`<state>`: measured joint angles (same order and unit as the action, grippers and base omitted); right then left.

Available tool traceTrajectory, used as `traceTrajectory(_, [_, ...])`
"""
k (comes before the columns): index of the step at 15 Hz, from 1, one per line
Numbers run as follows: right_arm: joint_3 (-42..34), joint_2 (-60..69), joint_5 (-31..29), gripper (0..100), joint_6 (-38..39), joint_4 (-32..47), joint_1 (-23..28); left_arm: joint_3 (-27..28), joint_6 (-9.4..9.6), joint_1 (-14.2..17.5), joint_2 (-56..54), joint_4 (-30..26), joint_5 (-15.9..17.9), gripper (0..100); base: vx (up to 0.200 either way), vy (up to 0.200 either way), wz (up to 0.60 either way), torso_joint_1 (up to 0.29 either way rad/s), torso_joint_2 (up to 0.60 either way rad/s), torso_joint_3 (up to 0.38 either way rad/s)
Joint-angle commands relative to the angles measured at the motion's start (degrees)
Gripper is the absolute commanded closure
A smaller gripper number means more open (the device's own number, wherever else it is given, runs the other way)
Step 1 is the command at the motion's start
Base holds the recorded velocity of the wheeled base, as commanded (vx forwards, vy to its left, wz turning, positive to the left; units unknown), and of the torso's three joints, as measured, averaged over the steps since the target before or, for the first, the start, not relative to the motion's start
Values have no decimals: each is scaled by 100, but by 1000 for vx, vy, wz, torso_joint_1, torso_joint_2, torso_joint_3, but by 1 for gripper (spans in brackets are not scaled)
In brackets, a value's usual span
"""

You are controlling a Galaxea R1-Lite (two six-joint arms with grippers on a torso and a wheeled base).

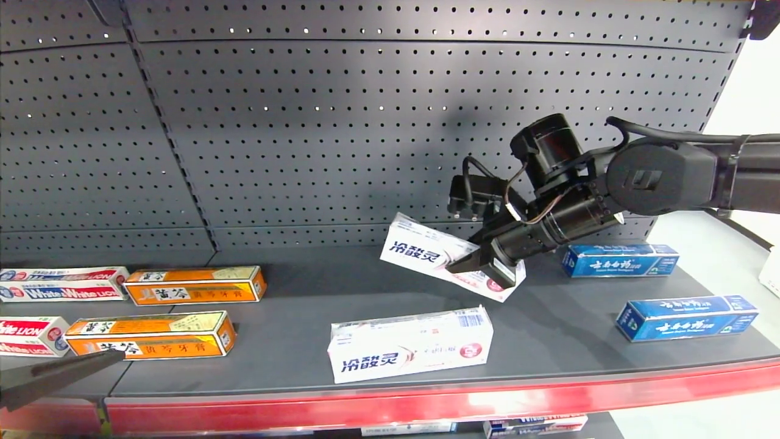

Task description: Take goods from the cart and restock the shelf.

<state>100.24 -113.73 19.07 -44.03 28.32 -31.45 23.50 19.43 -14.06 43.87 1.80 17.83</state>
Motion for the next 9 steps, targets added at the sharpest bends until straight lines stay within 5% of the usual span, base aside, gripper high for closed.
traceTrajectory(1, [180,-167,9,100,-53,42,-36,-48,-1,-1,-2,4,1,0,0,0,0,0,0,0])
traceTrajectory(9, [206,-361,9,100,-141,33,-212,-92,-1,8,-46,-5,1,0,0,0,0,0,0,0])
